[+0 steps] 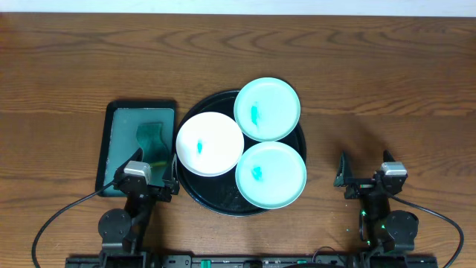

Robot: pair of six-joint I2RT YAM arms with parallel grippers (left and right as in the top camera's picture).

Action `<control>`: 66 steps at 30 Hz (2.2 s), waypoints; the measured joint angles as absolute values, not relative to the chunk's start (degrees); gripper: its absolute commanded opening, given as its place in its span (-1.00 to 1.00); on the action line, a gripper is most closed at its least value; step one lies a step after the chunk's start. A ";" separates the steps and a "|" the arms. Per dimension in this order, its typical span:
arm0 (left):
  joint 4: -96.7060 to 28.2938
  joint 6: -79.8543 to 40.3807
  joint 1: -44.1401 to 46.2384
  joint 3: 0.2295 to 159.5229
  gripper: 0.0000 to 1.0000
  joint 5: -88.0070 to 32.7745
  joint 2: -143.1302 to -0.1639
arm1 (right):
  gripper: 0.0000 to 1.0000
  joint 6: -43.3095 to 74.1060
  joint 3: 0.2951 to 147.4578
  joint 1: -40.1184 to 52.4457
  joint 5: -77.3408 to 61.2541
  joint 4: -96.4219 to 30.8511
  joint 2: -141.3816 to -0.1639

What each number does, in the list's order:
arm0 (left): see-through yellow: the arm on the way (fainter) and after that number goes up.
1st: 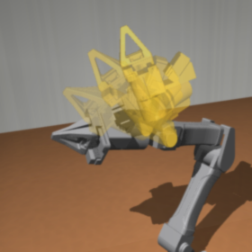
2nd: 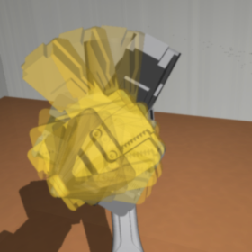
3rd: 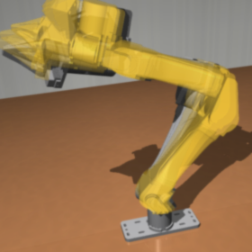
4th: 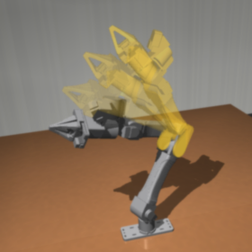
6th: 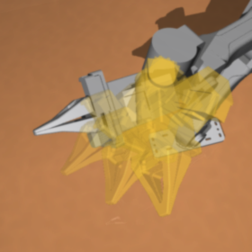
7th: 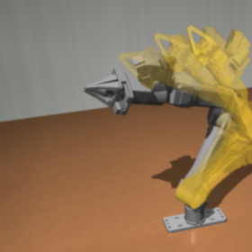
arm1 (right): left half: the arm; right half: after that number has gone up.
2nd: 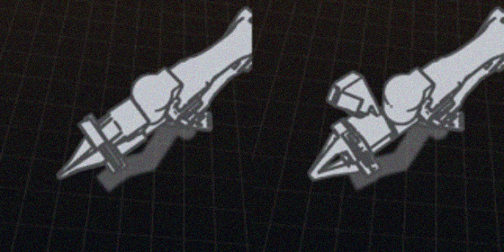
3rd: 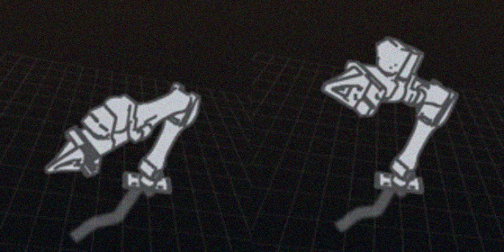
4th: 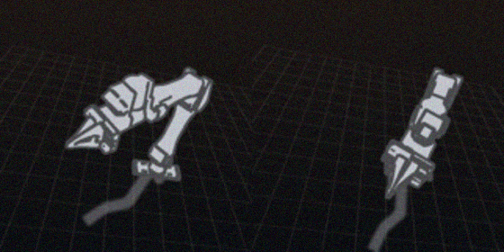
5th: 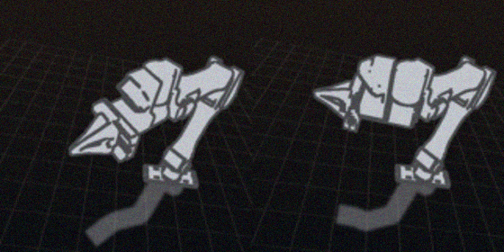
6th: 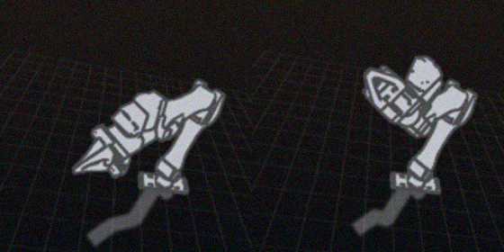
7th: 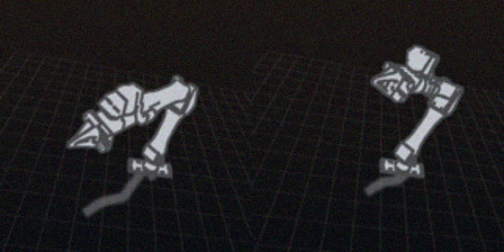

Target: Clean dirty plates on tray and stack at the side

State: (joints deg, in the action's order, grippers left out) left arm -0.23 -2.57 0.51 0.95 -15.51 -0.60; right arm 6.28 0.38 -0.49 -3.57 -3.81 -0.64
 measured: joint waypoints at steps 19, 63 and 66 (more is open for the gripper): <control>-0.23 -2.57 0.51 0.95 0.62 -15.51 -0.60 | 0.99 6.28 0.38 -0.49 -3.55 -3.81 -0.64; -7.25 -16.88 0.51 16.19 0.62 -21.08 -31.51 | 0.99 6.28 0.38 -0.49 -3.49 -3.84 -0.64; -12.93 -16.25 0.51 24.62 0.62 -21.26 -39.33 | 0.98 6.28 0.38 -0.49 -3.36 -3.81 -0.64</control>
State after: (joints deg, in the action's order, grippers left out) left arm -12.93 -16.25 0.51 24.62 -21.26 -39.33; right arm 6.28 0.38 -0.49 -3.36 -3.81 -0.64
